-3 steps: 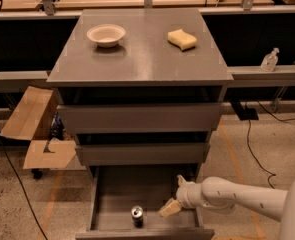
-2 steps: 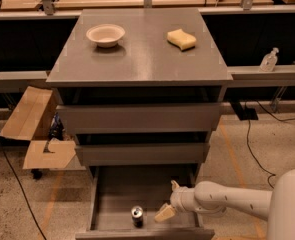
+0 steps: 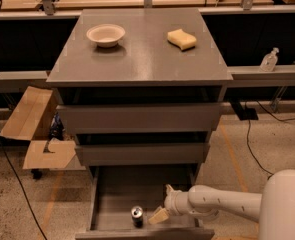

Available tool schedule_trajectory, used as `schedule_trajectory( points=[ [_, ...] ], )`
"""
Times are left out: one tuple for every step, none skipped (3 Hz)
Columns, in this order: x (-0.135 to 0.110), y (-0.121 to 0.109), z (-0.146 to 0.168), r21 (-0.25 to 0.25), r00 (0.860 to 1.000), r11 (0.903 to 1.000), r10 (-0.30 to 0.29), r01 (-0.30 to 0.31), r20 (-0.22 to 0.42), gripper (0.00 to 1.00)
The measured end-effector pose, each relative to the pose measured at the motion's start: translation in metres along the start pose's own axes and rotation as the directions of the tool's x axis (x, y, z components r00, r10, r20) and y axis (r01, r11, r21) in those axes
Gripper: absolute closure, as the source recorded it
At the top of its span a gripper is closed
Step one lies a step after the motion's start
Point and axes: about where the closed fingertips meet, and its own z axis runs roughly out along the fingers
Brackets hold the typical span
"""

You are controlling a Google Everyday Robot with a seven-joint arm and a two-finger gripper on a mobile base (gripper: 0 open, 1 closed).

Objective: Pick redbull can from bottom drawer and place on counter

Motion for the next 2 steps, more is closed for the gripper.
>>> schedule_trajectory(
  points=[
    [0.001,0.003,0.015,-0.008,1.0,0.9999,0.006,-0.006,-0.006,0.0],
    [-0.005,0.009,0.04,-0.023,1.0,0.9996,-0.016,0.016,0.002,0.0]
  ],
)
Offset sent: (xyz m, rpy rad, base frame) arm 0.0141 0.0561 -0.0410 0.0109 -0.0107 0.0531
